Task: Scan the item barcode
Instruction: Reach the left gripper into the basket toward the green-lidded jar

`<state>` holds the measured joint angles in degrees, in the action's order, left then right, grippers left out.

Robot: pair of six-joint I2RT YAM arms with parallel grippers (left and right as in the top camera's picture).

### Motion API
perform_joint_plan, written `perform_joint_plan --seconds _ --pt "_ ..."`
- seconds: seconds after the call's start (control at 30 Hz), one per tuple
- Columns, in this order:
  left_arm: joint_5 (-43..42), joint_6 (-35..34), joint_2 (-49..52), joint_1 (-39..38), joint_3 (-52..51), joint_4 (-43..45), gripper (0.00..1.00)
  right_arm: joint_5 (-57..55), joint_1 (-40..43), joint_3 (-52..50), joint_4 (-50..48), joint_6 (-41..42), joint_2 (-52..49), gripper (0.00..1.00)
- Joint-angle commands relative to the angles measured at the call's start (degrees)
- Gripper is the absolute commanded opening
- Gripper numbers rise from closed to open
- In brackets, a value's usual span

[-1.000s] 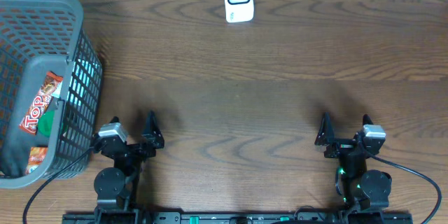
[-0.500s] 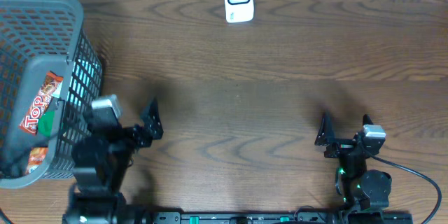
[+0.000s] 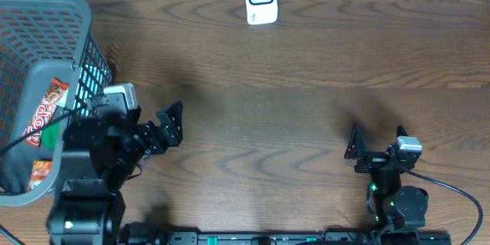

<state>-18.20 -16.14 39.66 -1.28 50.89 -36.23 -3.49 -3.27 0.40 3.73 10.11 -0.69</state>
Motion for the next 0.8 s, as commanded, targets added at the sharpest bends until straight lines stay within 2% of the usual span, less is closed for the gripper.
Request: perform_joint_plan --seconds 0.0,0.27,0.43,0.53,0.67,0.77 --pt "8.48 -0.5 4.55 0.24 12.26 -4.74 0.98 -0.5 -0.52 -0.09 0.17 0.74 0.28 0.99" --pt "13.4 -0.48 22.08 1.9 42.56 -18.43 0.98 -0.5 -0.52 -0.09 0.17 0.74 0.28 0.99" --pt "15.76 -1.57 32.04 9.29 56.54 -27.32 0.98 -0.5 -0.52 -0.09 0.17 0.74 0.28 0.99" --pt "15.74 -3.87 36.26 16.26 60.67 -30.99 0.98 -0.5 -0.52 -0.09 0.17 0.74 0.28 0.99" --pt "15.72 -9.7 39.36 26.08 61.13 -34.1 0.98 -0.5 -0.52 -0.09 0.17 0.74 0.28 0.99" --pt "16.0 -9.53 40.76 31.65 61.13 -35.65 0.98 -0.5 -0.52 -0.09 0.17 0.74 0.28 0.99"
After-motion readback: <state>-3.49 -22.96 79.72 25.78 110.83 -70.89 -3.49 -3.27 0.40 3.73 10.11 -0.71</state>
